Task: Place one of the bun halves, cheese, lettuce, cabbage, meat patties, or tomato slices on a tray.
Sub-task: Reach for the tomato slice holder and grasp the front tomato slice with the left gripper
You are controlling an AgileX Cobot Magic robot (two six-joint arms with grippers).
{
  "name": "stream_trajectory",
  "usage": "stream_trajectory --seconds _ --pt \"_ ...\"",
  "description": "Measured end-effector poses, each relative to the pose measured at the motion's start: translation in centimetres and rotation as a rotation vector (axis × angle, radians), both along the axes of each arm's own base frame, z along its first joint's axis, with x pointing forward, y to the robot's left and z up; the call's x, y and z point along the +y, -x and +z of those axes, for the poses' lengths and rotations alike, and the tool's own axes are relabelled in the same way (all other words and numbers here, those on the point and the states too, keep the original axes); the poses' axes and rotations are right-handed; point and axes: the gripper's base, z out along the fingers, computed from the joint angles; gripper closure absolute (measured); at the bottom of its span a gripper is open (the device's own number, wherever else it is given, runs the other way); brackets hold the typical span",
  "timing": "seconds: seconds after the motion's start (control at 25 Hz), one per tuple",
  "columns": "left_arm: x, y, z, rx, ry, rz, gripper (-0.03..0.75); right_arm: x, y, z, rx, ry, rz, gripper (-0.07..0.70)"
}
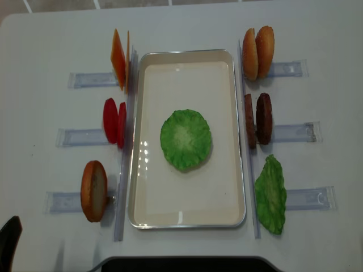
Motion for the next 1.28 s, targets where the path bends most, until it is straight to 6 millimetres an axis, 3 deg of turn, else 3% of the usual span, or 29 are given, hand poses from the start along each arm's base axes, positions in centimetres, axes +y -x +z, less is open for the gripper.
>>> stream_trajectory --seconds 1.28 --pt "0.01 0.00 0.00 0.000 -0.001 0.000 0.024 0.00 0.00 0.00 0.000 0.000 0.000 0.216"
